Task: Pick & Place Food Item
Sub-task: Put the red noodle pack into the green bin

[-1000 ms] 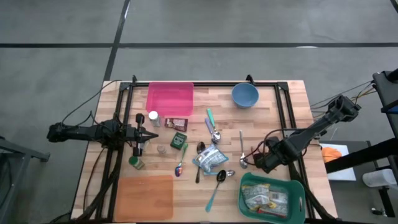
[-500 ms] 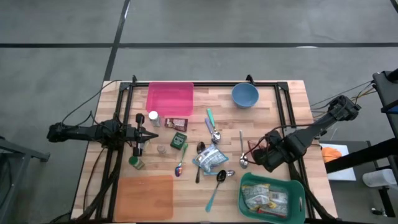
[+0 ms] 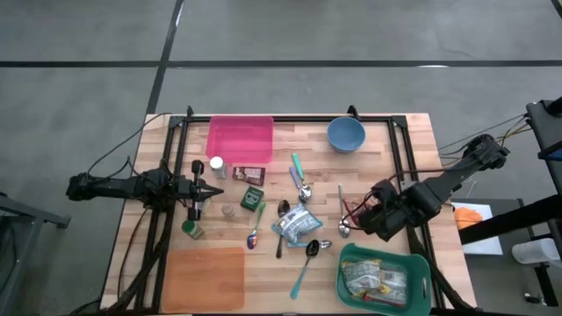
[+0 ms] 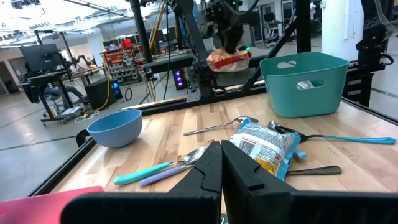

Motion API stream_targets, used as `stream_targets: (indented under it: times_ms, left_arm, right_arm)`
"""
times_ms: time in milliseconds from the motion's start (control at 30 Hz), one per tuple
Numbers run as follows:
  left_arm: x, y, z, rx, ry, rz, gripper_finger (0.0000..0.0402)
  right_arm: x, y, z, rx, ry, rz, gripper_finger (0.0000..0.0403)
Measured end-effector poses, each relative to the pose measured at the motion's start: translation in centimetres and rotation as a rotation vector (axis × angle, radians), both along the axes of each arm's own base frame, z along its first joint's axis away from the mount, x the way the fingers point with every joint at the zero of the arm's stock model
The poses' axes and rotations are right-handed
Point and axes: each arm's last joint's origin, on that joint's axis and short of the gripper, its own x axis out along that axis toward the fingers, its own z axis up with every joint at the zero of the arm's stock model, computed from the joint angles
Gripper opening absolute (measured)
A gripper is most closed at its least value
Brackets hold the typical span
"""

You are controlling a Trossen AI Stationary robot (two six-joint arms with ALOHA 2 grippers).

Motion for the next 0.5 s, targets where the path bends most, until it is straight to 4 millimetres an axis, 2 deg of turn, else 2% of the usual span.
stream_targets:
  times_ms: [267, 500]
  left_arm:
    - [0.0, 0.0, 0.0, 0.000, 0.000, 0.000, 0.0000]
    - [0.0, 0.0, 0.0, 0.000, 0.000, 0.000, 0.0000]
  right_arm:
    - [0.2, 0.3, 1.7, -0.002, -0.029, 0.201, 0.0037]
    - [-0.2, 1.4, 3.7, 0.018, -0.088, 0.342, 0.0037]
